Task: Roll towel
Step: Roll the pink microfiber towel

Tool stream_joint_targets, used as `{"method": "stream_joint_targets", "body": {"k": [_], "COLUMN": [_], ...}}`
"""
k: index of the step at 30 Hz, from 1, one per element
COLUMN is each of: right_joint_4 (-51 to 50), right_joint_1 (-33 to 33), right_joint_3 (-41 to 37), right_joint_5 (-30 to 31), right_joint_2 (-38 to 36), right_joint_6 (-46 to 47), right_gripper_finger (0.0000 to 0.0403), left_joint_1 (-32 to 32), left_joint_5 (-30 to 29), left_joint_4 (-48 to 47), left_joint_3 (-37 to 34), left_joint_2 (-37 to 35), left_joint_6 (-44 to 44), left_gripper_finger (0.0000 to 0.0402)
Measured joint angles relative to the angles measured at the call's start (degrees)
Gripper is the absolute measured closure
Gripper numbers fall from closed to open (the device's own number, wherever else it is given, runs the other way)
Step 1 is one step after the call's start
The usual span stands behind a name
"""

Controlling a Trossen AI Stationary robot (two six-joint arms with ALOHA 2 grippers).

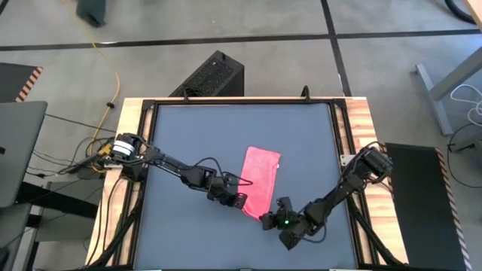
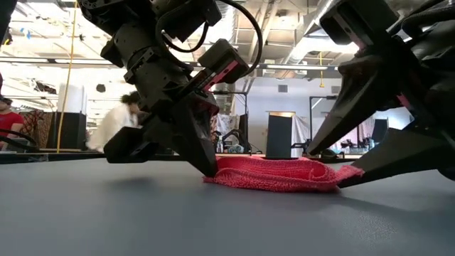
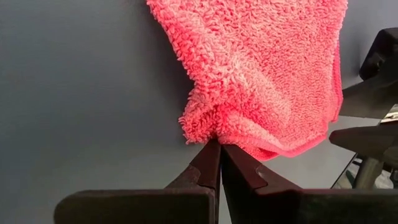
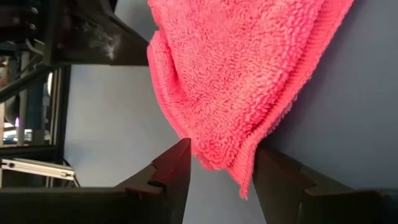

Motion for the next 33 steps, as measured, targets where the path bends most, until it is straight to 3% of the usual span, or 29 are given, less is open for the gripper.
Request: {"method": "stream_joint_targets", "body": {"k": [4, 11, 13, 22, 33], "right_joint_4": [0.02, 0.02, 0.08, 2.56, 1.3], "right_joint_1": [-0.42, -0.4, -0.4, 0.95, 3.15], "right_joint_3": [0.0, 0.04, 0.04, 0.02, 0.02], "right_joint_5": [-3.26, -3.65, -3.48, -3.06, -0.78], "right_joint_2": [0.0, 0.0, 0.0, -0.3, -0.37], "right_joint_6": [-0.02, -0.15, -0.39, 0.3, 4.98], "right_gripper_finger": [0.0251, 0.037, 0.0388, 0.0389, 0.0389], "left_joint_1": [0.0, 0.0, 0.0, -1.31, -2.51], "left_joint_5": [-0.16, 0.0, 0.3, 4.63, 4.81], "left_joint_4": [0.33, 1.26, 2.52, 4.05, 3.15], "left_joint_3": [0.0, 0.0, 0.0, 0.0, 0.0], "left_joint_2": [0.0, 0.0, 0.0, 0.0, 0.0], "left_joint_6": [-0.08, -0.07, 0.08, 0.41, 1.07], "left_gripper_finger": [0.0401, 0.0401, 0.0401, 0.0401, 0.0401]}}
